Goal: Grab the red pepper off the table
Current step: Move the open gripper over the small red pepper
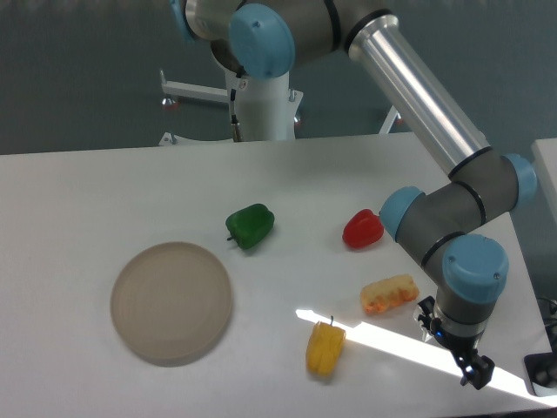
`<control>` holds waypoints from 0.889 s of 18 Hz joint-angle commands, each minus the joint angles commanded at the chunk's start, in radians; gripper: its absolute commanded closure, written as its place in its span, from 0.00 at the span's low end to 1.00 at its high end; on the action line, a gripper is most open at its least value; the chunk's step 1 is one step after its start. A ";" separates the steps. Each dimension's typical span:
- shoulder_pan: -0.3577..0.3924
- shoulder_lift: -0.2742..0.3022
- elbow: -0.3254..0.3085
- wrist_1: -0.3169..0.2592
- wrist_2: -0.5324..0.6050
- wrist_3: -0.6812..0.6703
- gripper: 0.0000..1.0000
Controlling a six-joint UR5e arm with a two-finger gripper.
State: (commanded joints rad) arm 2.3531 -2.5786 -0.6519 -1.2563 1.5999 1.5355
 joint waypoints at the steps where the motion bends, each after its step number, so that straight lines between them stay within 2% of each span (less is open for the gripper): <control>1: 0.000 0.003 0.000 0.000 -0.002 -0.003 0.00; 4: -0.002 0.023 -0.012 -0.009 0.003 -0.005 0.00; 9: -0.011 0.156 -0.156 -0.092 0.005 -0.089 0.00; 11: -0.018 0.225 -0.239 -0.135 0.005 -0.109 0.00; 13: -0.025 0.314 -0.348 -0.146 0.003 -0.146 0.00; 16: -0.018 0.414 -0.493 -0.149 0.014 -0.106 0.00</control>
State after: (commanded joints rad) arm 2.3347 -2.1648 -1.1453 -1.4051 1.6137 1.4295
